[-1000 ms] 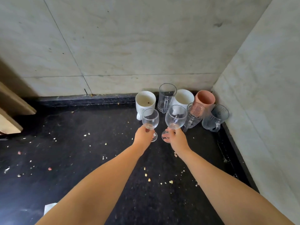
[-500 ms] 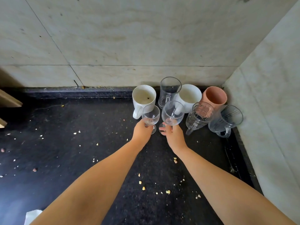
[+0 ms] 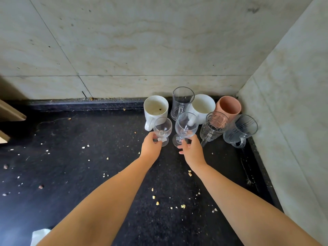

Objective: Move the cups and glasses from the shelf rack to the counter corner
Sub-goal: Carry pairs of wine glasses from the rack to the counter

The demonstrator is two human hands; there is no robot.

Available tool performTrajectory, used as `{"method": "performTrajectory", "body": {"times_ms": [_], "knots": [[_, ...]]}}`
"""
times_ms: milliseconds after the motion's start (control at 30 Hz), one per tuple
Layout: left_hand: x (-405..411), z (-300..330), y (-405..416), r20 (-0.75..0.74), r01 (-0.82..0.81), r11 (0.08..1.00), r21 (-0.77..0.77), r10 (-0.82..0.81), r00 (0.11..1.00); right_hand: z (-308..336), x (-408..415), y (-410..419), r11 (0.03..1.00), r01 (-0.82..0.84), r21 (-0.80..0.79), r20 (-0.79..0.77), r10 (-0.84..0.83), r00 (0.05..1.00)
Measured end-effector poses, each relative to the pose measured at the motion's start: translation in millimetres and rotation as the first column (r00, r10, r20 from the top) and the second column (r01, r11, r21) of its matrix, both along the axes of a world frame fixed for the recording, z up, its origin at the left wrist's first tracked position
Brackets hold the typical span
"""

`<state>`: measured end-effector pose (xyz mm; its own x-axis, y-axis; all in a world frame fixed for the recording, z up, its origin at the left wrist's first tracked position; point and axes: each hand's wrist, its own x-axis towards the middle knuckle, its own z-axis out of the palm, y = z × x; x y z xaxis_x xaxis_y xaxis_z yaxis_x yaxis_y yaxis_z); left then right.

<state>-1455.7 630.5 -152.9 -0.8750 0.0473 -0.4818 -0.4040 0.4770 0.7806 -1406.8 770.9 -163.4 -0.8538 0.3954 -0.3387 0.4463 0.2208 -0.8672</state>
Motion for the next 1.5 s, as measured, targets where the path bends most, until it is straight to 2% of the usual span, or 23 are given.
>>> {"method": "performTrajectory", "body": {"times_ms": [100, 167, 233, 300, 367, 467, 567, 700, 767, 833, 933, 1067, 1133, 1333, 1500], "knots": [[10.0, 10.9, -13.1, 0.004, -0.005, 1.0, -0.022, 0.005, 1.0, 12.5, 11.3, -4.7, 0.997, 0.07, 0.021, 0.075, -0.071, 0.995], [15.3, 19.6, -21.8, 0.002, 0.039, 0.998, -0.057, -0.039, 0.999, 23.8, 17.5, -8.5, 0.997, 0.076, 0.026, 0.188, -0.079, 0.979], [20.9, 33.4, -33.0, -0.008, 0.122, 0.985, -0.122, -0.124, 0.992, 40.7, 23.3, -16.3, 0.999, 0.015, 0.043, 0.313, -0.028, 0.949], [24.2, 46.1, -43.7, -0.032, 0.207, 0.956, -0.21, -0.218, 0.975, 56.1, 26.8, -23.9, 0.991, -0.074, 0.11, 0.358, 0.03, 0.933], [31.0, 62.9, -58.9, -0.072, 0.282, 0.903, -0.324, -0.321, 0.944, 75.7, 31.1, -34.3, 0.941, -0.259, 0.216, 0.395, 0.158, 0.905], [42.0, 82.7, -79.9, -0.103, 0.35, 0.793, -0.499, -0.455, 0.884, 95.3, 34.1, -53.7, 0.756, -0.494, 0.429, 0.432, 0.308, 0.847], [54.4, 97.3, -101.8, -0.136, 0.342, 0.688, -0.64, -0.54, 0.831, 107.9, 37.2, -76.0, 0.558, -0.573, 0.601, 0.414, 0.396, 0.82], [74.6, 111.3, -131.9, -0.167, 0.237, 0.575, -0.783, -0.562, 0.81, 117.5, 39.2, -110.7, 0.185, -0.609, 0.771, 0.426, 0.56, 0.711], [87.2, 117.1, -150.5, -0.153, 0.196, 0.536, -0.821, -0.537, 0.83, 121.6, 38.9, -130.5, 0.054, -0.607, 0.793, 0.443, 0.631, 0.636], [101.4, 120.2, -169.0, -0.147, 0.152, 0.515, -0.843, -0.493, 0.858, 125.4, 40.6, -148.7, -0.013, -0.61, 0.792, 0.451, 0.686, 0.571], [142.1, 123.1, -202.2, -0.16, 0.04, 0.531, -0.846, -0.325, 0.932, 126.9, 49.9, -183.6, -0.135, -0.596, 0.792, 0.458, 0.776, 0.434], [210.4, 116.8, -232.5, -0.21, -0.13, 0.526, -0.841, -0.095, 0.973, 127.6, 75.8, -226.7, -0.238, -0.537, 0.809, 0.428, 0.866, 0.261], [241.2, 113.3, -241.4, -0.231, -0.189, 0.51, -0.839, -0.018, 0.973, 127.0, 90.6, -244.7, -0.265, -0.524, 0.809, 0.412, 0.892, 0.186], [357.4, 114.9, -271.4, -0.284, -0.401, 0.42, -0.814, 0.315, 0.906, 127.8, 177.1, -316.4, -0.406, -0.406, 0.819, 0.378, 0.913, -0.152], [448.2, 119.2, -280.8, -0.239, -0.441, 0.343, -0.829, 0.496, 0.835, 134.6, 258.2, -358.5, -0.48, -0.326, 0.815, 0.369, 0.862, -0.348]]}}
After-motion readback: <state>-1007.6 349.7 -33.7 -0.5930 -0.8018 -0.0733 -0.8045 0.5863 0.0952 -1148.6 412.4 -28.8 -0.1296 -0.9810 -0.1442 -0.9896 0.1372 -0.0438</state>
